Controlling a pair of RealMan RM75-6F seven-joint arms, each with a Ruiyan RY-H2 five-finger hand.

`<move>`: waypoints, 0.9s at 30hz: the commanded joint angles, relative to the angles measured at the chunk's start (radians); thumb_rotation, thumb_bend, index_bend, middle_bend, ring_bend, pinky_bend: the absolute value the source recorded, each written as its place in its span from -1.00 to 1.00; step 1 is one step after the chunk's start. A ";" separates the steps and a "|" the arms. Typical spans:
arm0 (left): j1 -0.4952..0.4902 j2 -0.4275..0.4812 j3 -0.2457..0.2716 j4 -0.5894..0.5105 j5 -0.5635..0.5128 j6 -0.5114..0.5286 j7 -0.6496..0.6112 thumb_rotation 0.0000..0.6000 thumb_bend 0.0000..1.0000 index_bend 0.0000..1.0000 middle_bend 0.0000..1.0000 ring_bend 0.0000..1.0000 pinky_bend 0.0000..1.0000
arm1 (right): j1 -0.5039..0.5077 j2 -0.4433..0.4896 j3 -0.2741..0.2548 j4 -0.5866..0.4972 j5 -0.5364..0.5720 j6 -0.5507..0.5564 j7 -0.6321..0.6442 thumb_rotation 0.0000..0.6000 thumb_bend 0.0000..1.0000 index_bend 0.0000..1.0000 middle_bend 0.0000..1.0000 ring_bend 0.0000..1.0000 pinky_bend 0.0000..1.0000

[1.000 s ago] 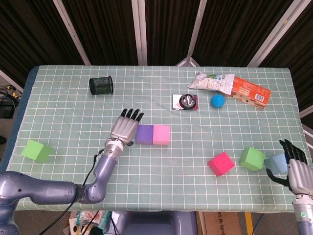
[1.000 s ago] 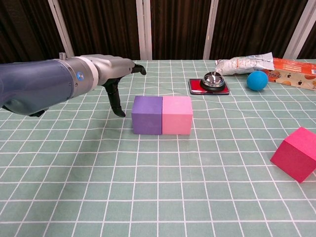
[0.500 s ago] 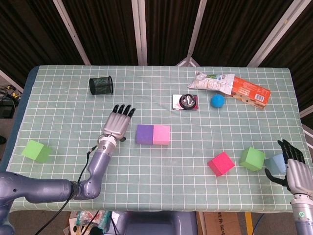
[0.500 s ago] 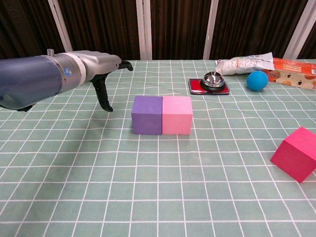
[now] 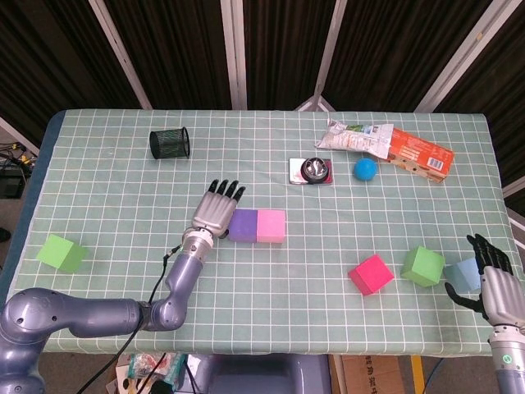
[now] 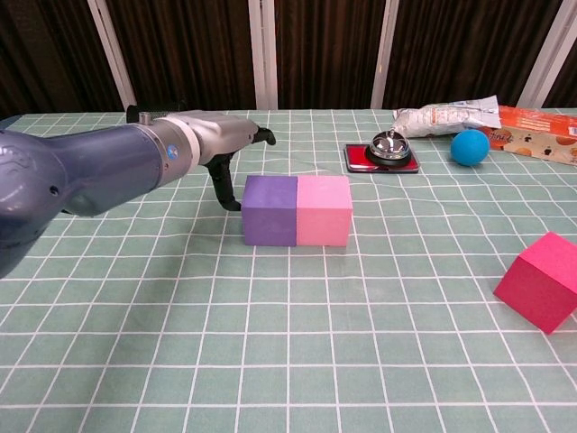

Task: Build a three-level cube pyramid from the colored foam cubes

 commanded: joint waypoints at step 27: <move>0.136 0.165 0.073 -0.266 0.187 0.173 -0.083 1.00 -0.38 -1.00 -1.00 -1.00 -1.00 | -0.003 0.016 -0.002 -0.007 0.010 -0.010 0.003 1.00 -0.37 -1.00 -1.00 -1.00 -1.00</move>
